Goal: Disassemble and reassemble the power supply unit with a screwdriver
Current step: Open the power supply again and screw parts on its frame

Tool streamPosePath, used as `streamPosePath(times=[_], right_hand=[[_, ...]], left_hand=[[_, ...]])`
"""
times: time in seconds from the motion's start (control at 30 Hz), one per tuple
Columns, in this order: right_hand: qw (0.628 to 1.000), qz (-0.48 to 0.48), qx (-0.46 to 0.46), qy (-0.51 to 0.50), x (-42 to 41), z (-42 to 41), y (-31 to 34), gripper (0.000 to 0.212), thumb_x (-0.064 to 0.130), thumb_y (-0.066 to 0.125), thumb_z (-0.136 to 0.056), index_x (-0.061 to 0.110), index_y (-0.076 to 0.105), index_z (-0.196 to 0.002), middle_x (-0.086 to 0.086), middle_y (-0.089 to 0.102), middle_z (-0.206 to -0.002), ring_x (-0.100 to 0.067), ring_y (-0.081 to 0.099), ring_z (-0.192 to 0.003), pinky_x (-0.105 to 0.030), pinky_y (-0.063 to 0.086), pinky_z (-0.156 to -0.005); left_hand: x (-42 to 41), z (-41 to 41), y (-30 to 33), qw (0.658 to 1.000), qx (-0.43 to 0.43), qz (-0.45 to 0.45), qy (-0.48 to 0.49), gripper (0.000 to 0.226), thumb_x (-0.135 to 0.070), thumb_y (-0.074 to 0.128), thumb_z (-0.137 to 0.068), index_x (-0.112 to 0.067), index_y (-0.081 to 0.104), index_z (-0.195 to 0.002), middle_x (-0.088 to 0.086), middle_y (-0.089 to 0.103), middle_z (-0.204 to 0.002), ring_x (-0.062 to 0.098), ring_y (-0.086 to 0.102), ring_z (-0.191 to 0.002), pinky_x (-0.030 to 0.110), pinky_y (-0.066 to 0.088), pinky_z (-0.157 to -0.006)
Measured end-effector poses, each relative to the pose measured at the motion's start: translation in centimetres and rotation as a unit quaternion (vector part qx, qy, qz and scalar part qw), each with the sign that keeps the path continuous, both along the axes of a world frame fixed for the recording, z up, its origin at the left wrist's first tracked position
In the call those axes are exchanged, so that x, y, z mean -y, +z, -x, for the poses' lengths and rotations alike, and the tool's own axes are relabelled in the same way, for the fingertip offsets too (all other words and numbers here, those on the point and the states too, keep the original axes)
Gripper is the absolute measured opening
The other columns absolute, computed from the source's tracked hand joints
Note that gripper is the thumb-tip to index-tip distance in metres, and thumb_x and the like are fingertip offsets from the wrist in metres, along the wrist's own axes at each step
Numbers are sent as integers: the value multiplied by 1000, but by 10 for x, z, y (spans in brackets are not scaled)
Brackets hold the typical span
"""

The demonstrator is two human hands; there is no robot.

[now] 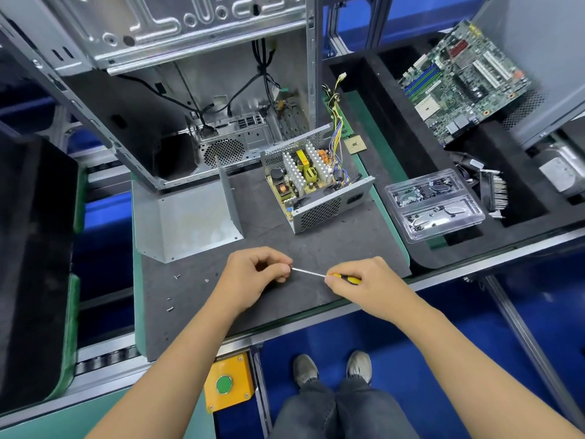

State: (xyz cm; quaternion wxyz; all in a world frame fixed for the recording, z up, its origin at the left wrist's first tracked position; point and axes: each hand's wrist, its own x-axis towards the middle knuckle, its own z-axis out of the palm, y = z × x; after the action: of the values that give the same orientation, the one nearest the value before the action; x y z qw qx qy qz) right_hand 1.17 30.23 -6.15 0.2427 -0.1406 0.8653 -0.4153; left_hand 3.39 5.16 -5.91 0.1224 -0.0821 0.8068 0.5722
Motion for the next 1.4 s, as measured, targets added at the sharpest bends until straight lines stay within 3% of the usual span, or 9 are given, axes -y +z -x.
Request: streamPosePath(times=[0.17, 0.37, 0.53, 0.63, 0.77, 1.03, 1.13, 1.27, 1.4], right_hand=[[995, -8, 99, 30, -6, 10, 2, 31, 54, 56, -88, 28, 74, -85, 7, 50, -55, -5, 45, -52, -22, 40, -55], [991, 45, 124, -21, -8, 7, 2, 20, 46, 61, -93, 38, 77, -85, 10, 59, -60, -4, 47, -56, -19, 38, -52], [991, 58, 65, -104, -5, 3, 1, 24, 50, 56, -93, 36, 74, -84, 4, 61, -64, -1, 48, -58, -15, 39, -55], [987, 12, 9, -160, 0, 1, -5, 33, 51, 53, -94, 26, 70, -80, 0, 54, -59, -9, 49, -64, -28, 45, -64], [983, -17, -18, -183, 12, -7, -9, 35, 49, 51, -97, 25, 68, -78, 12, 47, -50, -8, 44, -57, -28, 42, -59], [979, -41, -26, -199, 22, -11, -9, 33, 52, 46, -98, 31, 72, -98, 5, 62, -63, -15, 59, -71, -37, 54, -68], [979, -47, -34, -195, 23, -10, -9, 33, 52, 47, -98, 31, 71, -93, 5, 59, -59, -16, 57, -67, -37, 53, -65], [978, -64, -47, -191, 25, -11, -10, 34, 53, 47, -98, 29, 69, -88, 3, 57, -56, -17, 56, -63, -36, 53, -62], [977, -71, -59, -192, 26, -13, -10, 33, 51, 47, -99, 29, 69, -91, 5, 56, -58, -18, 56, -64, -37, 53, -63]], left_hand=[[-2, 1, 3, 997, -10, 41, -70, 37, -2, 74, -86, -34, 70, -106, -7, 76, -80, 11, 71, -72, 15, 53, -80], [-7, 7, 0, 999, -25, 13, -39, 32, -2, 71, -88, -29, 70, -106, -7, 78, -85, 11, 72, -74, 16, 53, -79], [-5, 16, -8, 999, 12, -28, 37, 49, 2, 80, -77, -14, 68, -121, -5, 75, -102, 6, 72, -95, 16, 54, -86], [-9, 25, -14, 992, -48, 42, 107, 48, -8, 85, -74, -27, 68, -114, -10, 71, -104, -1, 66, -89, 14, 52, -82], [-25, 36, -19, 983, -118, 109, 86, 59, -15, 85, -75, -36, 59, -124, -19, 60, -108, -2, 59, -93, 8, 44, -73], [-36, 44, -25, 967, -178, 163, 82, 37, -6, 71, -88, -11, 67, -124, -8, 61, -102, -2, 55, -90, 4, 36, -87], [-38, 43, -24, 966, -179, 165, 88, 36, -6, 71, -88, -9, 67, -124, -7, 60, -98, 2, 53, -88, 4, 36, -86], [-40, 44, -24, 971, -156, 150, 104, 37, -7, 71, -89, -12, 65, -126, -22, 56, -93, -11, 52, -90, 0, 33, -84], [-42, 43, -26, 974, -140, 141, 108, 43, -7, 70, -90, -16, 62, -131, -17, 59, -92, -14, 51, -94, -2, 31, -84]])
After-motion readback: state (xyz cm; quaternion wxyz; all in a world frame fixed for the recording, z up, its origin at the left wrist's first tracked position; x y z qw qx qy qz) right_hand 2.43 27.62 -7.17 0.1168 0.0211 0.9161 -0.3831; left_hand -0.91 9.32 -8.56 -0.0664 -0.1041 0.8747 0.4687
